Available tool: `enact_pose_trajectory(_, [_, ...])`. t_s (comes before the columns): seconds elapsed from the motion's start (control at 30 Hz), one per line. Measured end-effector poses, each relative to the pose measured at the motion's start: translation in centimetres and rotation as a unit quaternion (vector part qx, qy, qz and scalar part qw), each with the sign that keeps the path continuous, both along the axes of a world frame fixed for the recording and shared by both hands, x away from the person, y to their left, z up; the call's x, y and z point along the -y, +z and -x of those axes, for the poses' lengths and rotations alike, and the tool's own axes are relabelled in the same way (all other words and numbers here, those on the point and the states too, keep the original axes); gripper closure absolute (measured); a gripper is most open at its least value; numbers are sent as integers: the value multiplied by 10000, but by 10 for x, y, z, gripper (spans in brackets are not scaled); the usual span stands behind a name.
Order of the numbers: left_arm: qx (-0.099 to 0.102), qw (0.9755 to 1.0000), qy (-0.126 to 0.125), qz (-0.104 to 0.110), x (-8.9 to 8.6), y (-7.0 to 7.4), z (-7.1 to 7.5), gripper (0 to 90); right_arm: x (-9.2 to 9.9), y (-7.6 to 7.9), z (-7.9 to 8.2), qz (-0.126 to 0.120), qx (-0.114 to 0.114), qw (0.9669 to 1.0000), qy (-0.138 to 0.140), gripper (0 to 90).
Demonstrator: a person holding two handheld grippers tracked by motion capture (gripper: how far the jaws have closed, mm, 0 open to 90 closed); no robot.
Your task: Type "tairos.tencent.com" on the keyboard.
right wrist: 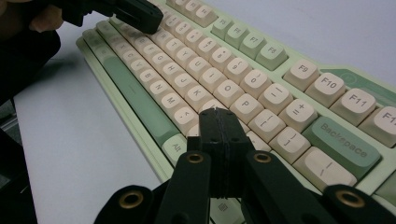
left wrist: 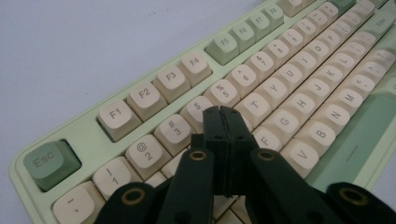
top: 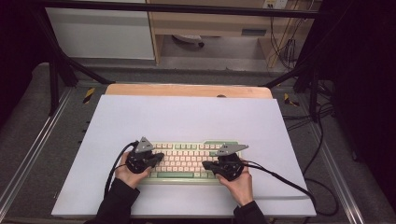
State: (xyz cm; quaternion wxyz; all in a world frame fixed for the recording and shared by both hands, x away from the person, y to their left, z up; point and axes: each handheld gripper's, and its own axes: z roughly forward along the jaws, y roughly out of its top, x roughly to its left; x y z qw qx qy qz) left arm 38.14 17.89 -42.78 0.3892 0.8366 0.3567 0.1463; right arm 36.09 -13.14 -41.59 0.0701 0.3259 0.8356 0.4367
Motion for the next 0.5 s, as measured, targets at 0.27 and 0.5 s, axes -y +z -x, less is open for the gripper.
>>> enact_pose_trajectory(0.27, [24, 10000, -18, 17, -1, 2, 2, 897, 0, 0, 0, -17, 5, 10000, -8, 900])
enact_pose_trajectory(0.5, [59, 9999, -76, 75, -4, 6, 7, 897, 0, 1, 1, -39, 13, 10000, -9, 900])
